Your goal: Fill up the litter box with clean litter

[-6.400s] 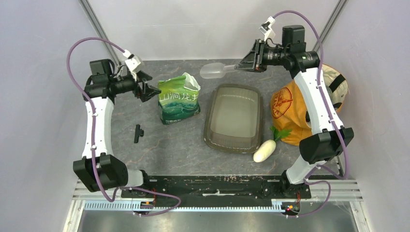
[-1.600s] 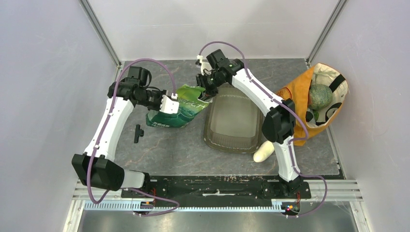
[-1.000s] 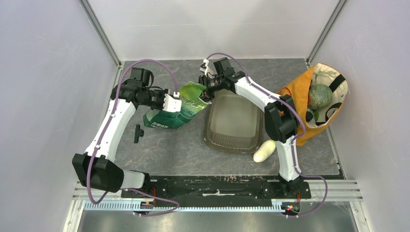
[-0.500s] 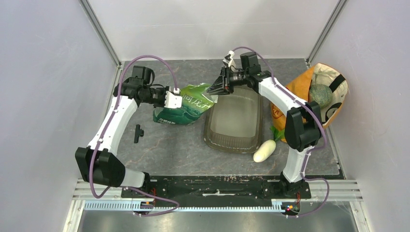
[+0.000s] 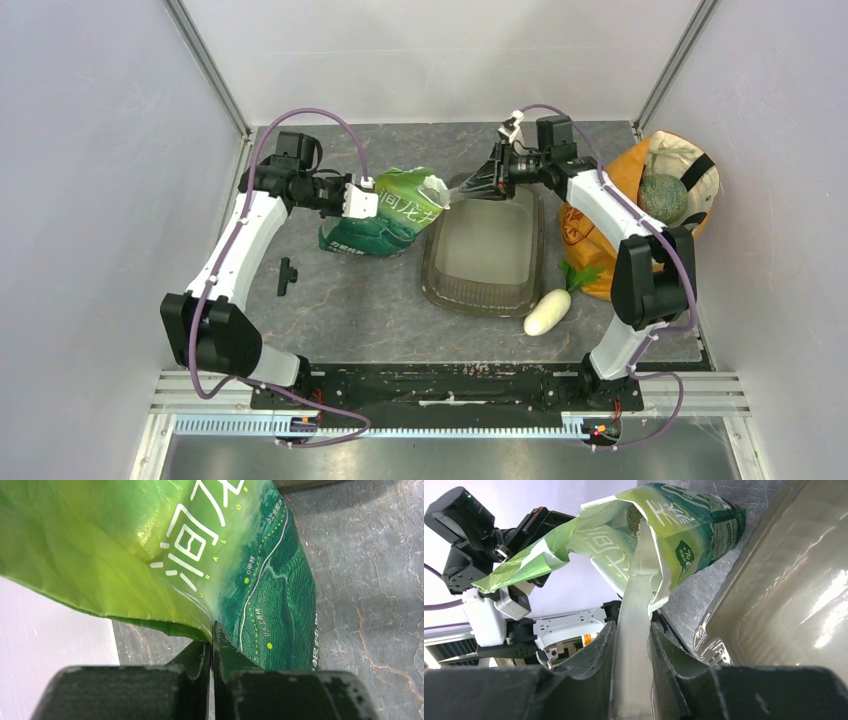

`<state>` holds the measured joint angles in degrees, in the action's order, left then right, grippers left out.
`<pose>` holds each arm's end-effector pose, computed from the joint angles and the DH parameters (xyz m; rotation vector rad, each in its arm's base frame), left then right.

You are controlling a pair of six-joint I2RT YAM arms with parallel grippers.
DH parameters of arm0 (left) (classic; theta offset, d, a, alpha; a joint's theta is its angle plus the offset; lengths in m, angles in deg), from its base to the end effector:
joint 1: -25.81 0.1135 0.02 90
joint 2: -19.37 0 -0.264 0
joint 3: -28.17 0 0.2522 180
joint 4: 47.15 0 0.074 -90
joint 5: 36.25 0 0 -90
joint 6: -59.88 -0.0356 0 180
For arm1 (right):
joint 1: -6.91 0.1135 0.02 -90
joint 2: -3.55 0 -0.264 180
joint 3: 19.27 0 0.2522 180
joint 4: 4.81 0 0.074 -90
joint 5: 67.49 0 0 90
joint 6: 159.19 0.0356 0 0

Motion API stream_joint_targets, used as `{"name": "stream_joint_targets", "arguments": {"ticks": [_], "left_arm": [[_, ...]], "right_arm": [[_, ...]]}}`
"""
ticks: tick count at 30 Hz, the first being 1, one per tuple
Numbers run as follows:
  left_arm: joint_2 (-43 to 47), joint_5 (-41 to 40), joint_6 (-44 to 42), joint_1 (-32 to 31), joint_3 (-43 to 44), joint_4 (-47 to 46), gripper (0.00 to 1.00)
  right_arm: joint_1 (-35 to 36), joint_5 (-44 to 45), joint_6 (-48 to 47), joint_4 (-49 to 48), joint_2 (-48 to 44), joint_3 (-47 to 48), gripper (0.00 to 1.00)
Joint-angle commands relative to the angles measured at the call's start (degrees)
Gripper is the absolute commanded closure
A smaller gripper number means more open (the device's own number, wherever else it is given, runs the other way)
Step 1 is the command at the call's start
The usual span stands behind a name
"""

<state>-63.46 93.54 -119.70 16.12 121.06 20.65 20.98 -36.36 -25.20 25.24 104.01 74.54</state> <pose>0.2815 -0.0712 0.3338 1.8871 1.2916 -0.2087 0.3733 0.1250 0.2887 -0.0350 2.3524 1.6681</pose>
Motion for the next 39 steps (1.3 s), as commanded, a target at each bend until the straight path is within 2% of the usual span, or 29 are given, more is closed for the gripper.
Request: {"name": "stream_joint_targets", "arguments": {"ticks": [1,15,25,26,28,33,39], "left_arm": [[-0.6,3.4,-1.0,0.1,2.4,-3.3,0.98],[-2.3,4.1,-1.1,0.1,2.4,-5.5,0.98],[-2.4,4.2,-0.5,0.1,2.5,-6.1,0.98],[-2.4,4.2,-0.5,0.1,2.6,-6.2,0.98],[-2.3,4.2,-0.6,0.1,2.6,-6.2,0.98],[-1.0,2.5,-1.7,0.1,2.3,-6.3,0.98],[1.1,1.2,-0.7,0.0,1.3,-8.1,0.98]], "right_arm": [[-2.4,-2.8,0.5,-2.4,-4.7,-2.0,1.0],[-7.2,-5.5,5.4,-7.7,-8.4,-6.1,1.0],[-8.5,-7.1,16.1,-23.1,-10.3,-12.7,1.0],[-8.5,-6.1,14.9,-21.5,-10.4,-12.5,1.0],[-8.5,-3.4,8.5,-12.3,-10.5,-10.0,1.0],[-6.4,6.5,-8.4,11.5,-8.0,2.8,1.0],[0.9,17.9,-17.3,27.0,-1.7,16.0,1.0]]}}
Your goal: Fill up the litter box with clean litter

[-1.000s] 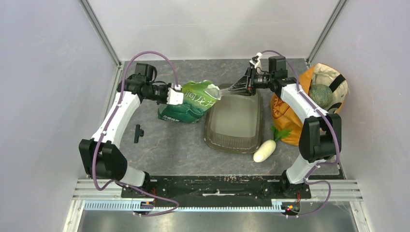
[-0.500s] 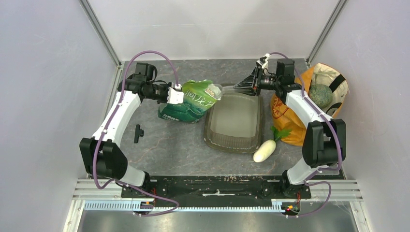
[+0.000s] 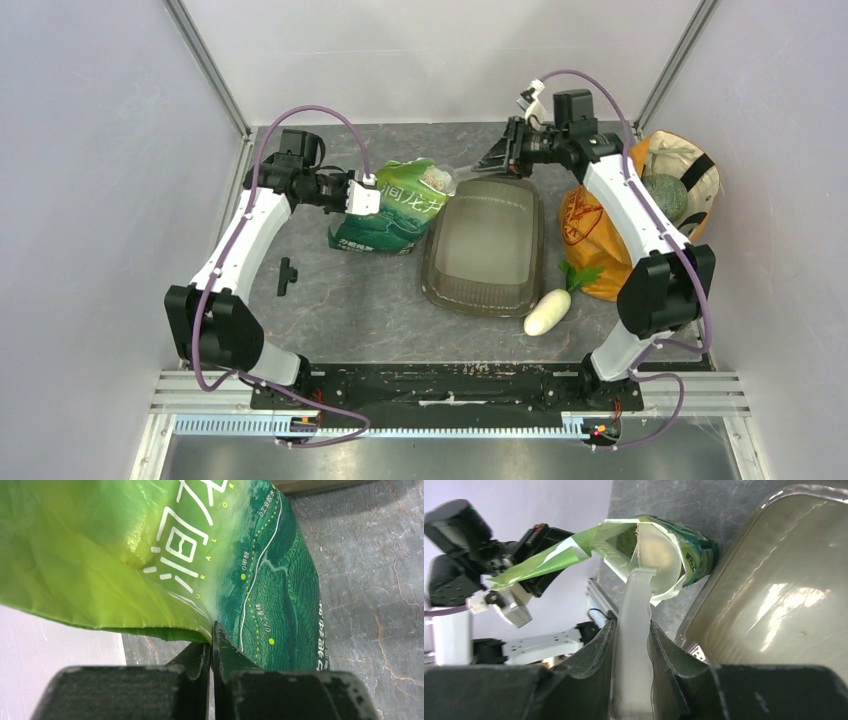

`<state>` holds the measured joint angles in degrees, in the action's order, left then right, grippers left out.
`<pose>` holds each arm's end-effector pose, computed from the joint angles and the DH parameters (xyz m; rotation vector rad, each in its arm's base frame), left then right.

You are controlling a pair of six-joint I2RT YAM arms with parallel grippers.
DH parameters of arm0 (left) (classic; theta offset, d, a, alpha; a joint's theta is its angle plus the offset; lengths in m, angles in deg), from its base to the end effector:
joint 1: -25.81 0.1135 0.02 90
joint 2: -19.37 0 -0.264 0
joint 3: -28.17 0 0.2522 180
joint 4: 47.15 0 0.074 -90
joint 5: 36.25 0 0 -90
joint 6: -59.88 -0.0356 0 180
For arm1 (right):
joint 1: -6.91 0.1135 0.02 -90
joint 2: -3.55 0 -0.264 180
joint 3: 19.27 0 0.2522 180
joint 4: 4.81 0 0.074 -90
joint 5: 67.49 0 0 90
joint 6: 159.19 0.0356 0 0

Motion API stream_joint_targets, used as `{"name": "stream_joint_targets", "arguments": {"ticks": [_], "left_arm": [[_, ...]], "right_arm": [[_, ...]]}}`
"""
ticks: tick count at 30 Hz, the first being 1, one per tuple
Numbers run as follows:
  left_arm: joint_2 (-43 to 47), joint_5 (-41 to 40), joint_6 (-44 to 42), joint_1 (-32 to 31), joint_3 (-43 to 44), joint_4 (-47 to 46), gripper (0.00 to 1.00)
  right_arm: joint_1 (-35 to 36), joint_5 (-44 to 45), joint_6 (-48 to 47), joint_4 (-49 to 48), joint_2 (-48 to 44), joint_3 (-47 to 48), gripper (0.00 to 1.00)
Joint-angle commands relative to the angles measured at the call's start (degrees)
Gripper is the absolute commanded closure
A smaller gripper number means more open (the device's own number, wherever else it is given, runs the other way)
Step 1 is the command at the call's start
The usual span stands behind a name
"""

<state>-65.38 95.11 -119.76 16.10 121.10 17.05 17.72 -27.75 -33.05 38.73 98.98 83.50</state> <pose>0.2935 -0.0741 0.3288 1.8716 1.2504 -0.2081 0.3614 0.0969 0.3514 -0.0288 2.2893 1.4084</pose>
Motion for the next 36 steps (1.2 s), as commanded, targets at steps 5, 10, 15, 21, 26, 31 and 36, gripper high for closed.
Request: {"name": "stream_joint_targets", "arguments": {"ticks": [5,10,15,21,26,31,36], "left_arm": [[5.2,-0.8,0.2,0.0,-0.1,-7.3,0.98],[7.1,-0.8,-2.1,0.0,-2.6,-9.9,0.98],[7.9,-0.8,-1.2,-0.8,-3.2,-12.3,0.98],[8.5,-0.9,0.1,-1.4,-4.2,-13.0,0.98],[8.6,-1.4,1.5,-1.4,-5.8,-13.8,0.98],[8.6,-0.7,4.3,-1.4,-6.2,-15.4,0.98],[8.2,-0.1,5.0,-1.4,-4.8,-15.2,0.98]], "right_arm": [[10.7,16.3,-11.2,17.4,8.9,11.7,1.0],[15.4,19.9,-11.6,19.3,14.4,16.6,1.0],[18.7,25.0,-12.3,21.0,19.6,20.3,1.0],[19.8,15.6,-7.3,13.8,22.8,18.8,1.0],[18.3,2.4,1.1,-5.8,19.8,9.7,1.0],[15.1,-6.1,17.5,-34.2,17.2,-0.7,1.0],[13.8,-8.7,31.5,-55.3,16.3,-6.2,1.0]]}}
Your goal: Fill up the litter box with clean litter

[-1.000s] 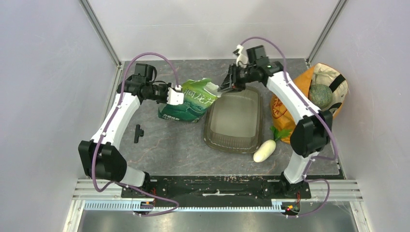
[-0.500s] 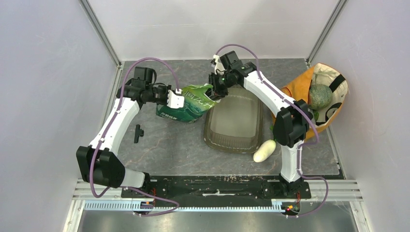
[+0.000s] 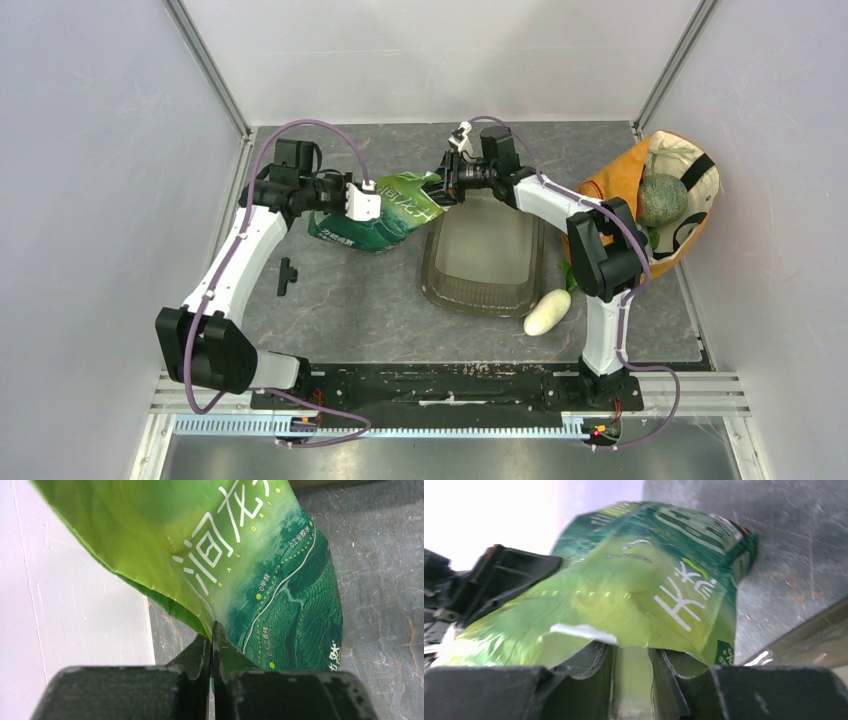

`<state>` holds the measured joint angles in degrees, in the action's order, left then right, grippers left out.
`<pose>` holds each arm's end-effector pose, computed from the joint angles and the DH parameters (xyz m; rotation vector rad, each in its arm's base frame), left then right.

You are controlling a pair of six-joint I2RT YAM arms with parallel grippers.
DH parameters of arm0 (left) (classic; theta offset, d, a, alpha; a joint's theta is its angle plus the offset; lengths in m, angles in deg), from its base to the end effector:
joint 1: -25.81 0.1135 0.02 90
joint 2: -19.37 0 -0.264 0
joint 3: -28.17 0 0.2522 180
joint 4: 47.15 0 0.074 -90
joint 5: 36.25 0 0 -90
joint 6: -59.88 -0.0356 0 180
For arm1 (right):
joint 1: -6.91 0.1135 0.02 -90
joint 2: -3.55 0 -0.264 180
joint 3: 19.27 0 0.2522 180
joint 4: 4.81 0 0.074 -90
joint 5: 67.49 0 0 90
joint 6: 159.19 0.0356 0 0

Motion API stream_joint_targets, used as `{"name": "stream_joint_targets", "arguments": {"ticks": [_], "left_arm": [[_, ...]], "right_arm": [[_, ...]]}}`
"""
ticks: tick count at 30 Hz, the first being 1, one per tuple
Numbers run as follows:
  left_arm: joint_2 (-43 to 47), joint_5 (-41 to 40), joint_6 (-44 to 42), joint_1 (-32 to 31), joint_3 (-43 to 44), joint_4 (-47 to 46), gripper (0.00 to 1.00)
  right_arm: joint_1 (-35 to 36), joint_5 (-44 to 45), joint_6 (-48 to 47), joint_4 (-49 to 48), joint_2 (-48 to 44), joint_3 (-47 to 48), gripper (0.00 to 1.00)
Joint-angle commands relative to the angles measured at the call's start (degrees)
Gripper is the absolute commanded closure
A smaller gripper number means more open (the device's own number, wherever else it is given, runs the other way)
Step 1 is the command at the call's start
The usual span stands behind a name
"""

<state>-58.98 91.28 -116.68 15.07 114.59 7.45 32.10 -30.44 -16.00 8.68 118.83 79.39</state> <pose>0.2777 -0.0747 0.3333 1.8187 1.2100 -0.0500 0.4014 0.2202 0.2322 -0.0835 2.3808 1.7175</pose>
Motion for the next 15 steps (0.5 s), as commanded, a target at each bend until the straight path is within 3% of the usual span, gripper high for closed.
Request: {"name": "stream_joint_targets", "arguments": {"ticks": [1,4,15], "left_arm": [[1.8,3.7,1.9,-0.3,2.1,-5.4,0.98],[1.3,3.6,1.7,-0.1,3.0,-4.6,0.98],[0.6,4.9,1.8,0.8,2.3,-6.0,0.98]], "right_arm": [[-0.6,-6.1,16.2,-28.2,-3.7,-2.7,1.0],[-1.0,-6.4,20.3,-33.6,-4.7,-4.6,1.0],[-6.2,-9.0,22.2,-34.5,-11.9,-15.4,1.0]]}}
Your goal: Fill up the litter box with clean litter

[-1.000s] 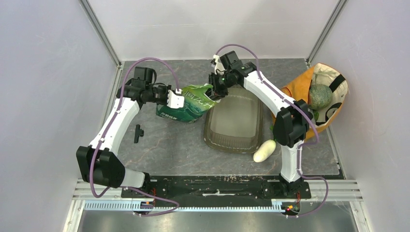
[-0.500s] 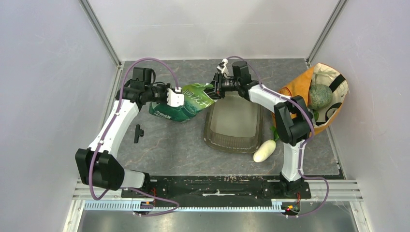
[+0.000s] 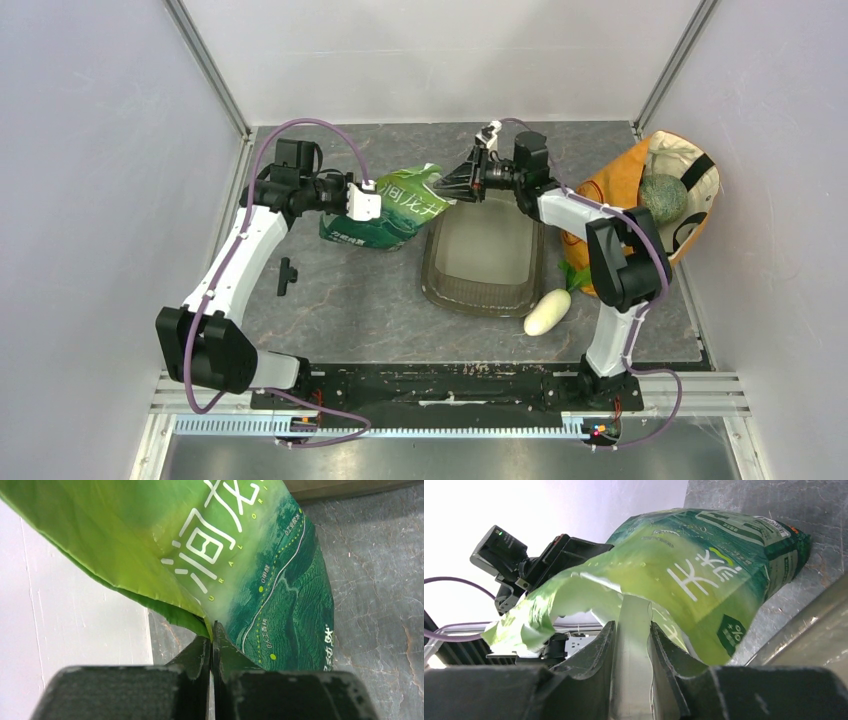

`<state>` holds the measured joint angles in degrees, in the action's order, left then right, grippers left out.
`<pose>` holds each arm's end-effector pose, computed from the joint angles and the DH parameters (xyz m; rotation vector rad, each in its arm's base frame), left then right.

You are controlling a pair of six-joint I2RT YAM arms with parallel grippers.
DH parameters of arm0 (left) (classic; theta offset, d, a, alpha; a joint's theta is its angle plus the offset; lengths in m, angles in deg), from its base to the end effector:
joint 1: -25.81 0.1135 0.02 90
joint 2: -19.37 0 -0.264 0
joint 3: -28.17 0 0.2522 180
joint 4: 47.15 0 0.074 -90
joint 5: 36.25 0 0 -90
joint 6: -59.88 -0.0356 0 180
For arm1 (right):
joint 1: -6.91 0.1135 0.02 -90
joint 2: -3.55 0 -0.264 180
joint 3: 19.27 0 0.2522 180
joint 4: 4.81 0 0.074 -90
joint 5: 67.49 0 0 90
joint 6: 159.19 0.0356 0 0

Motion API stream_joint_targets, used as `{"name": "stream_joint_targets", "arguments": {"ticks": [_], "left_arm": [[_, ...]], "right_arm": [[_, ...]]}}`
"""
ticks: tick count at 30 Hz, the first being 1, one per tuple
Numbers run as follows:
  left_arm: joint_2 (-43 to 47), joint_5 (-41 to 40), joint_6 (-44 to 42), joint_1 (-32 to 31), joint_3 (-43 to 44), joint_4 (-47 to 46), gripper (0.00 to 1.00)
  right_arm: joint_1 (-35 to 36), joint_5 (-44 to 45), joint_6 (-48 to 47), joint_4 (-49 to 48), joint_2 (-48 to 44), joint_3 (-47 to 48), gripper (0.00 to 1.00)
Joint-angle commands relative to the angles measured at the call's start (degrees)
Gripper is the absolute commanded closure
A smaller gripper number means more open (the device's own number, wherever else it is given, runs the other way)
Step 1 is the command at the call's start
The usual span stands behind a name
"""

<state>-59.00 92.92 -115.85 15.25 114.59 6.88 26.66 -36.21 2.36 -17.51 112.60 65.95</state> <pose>0.2781 -0.0747 0.3343 1.8002 1.1993 -0.0758 0.3922 0.1731 0.2433 0.0406 2.1717 1.9345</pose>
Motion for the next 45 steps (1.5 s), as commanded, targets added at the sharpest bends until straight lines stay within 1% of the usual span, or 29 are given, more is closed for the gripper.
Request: {"name": "stream_joint_targets", "arguments": {"ticks": [1,3,8,15,21,28,35,45], "left_arm": [[0.5,3.3,0.8,0.6,2.4,-5.4,0.98],[0.4,3.6,1.1,0.6,2.7,-5.4,0.98],[0.3,4.2,0.6,0.6,2.7,-5.5,0.98],[-0.6,4.9,0.5,0.6,3.2,-5.3,0.98],[-1.7,4.7,-1.2,0.6,3.1,-4.9,0.98],[-2.2,5.1,-1.8,0.6,3.4,-4.9,0.98],[-2.8,5.4,-2.2,0.6,3.8,-4.9,0.98],[-4.1,5.7,-3.1,0.6,4.7,-4.4,0.98]], "right_arm": [[-1.0,-3.3,3.8,-8.1,-6.5,-2.2,1.0],[-1.5,-2.8,1.6,-4.7,-8.5,-3.2,1.0],[-3.4,-2.6,1.1,-3.9,-11.0,-6.8,1.0],[-6.4,-3.9,1.9,-4.3,-13.7,-9.4,1.0],[-8.3,-4.0,4.2,-5.9,-15.7,-12.0,1.0],[-11.3,-4.9,4.2,-5.8,-18.5,-16.3,1.0],[-13.5,-5.0,4.5,-5.8,-20.7,-18.2,1.0],[-18.1,-6.6,2.0,-0.5,-25.4,-21.0,1.0]]}}
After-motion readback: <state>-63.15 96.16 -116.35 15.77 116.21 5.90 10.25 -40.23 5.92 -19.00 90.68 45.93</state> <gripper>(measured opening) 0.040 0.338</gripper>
